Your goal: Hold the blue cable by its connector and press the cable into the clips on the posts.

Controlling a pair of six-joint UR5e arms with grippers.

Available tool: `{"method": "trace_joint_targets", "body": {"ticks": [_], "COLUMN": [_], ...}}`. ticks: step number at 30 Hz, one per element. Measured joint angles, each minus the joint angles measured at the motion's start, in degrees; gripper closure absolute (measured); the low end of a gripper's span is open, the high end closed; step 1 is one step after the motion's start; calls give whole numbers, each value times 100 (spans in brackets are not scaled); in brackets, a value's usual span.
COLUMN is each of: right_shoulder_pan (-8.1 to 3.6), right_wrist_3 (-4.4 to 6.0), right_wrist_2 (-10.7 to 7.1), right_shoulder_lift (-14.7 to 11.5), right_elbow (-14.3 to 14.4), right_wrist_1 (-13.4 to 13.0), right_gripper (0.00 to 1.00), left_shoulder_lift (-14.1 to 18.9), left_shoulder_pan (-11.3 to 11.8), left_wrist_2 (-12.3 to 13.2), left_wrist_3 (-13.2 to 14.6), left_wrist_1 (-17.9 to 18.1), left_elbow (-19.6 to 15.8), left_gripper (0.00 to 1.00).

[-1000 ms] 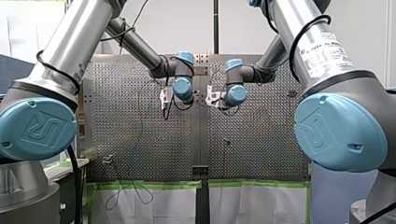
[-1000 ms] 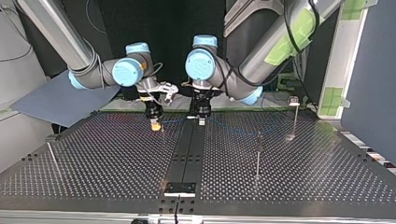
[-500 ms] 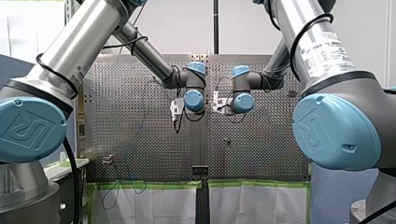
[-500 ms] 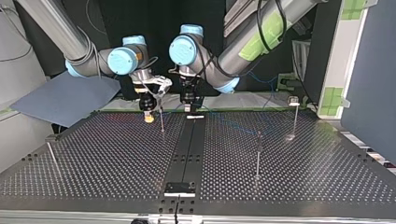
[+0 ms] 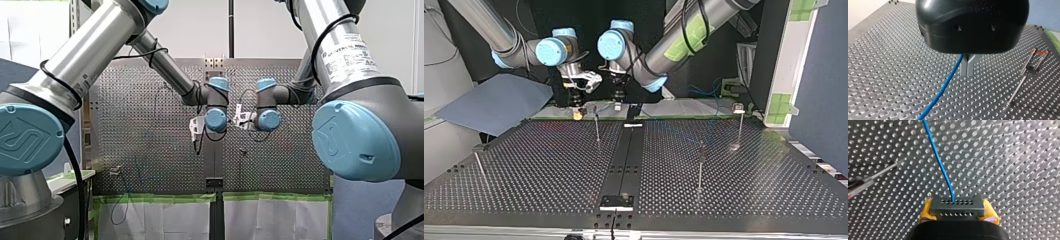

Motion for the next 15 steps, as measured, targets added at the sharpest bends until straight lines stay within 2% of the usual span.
{"method": "trace_joint_targets", "body": {"ticks": [6, 15], "right_shoulder_pan": [-71, -152], "right_wrist_3": [46, 34], "right_wrist_2": [13, 22], "right_shoulder_lift": [66, 465], "right_elbow": [329, 805], "right_wrist_1": [-293, -613], "right_gripper": [100, 100], "left_shoulder_lift": [-93, -530], "left_shoulder_pan": [-65, -98], "left_wrist_2": [-79, -74], "left_wrist_3": [-3, 10], "left_wrist_1": [235, 701], "left_elbow": [0, 0], "left_gripper": [100, 100]}}
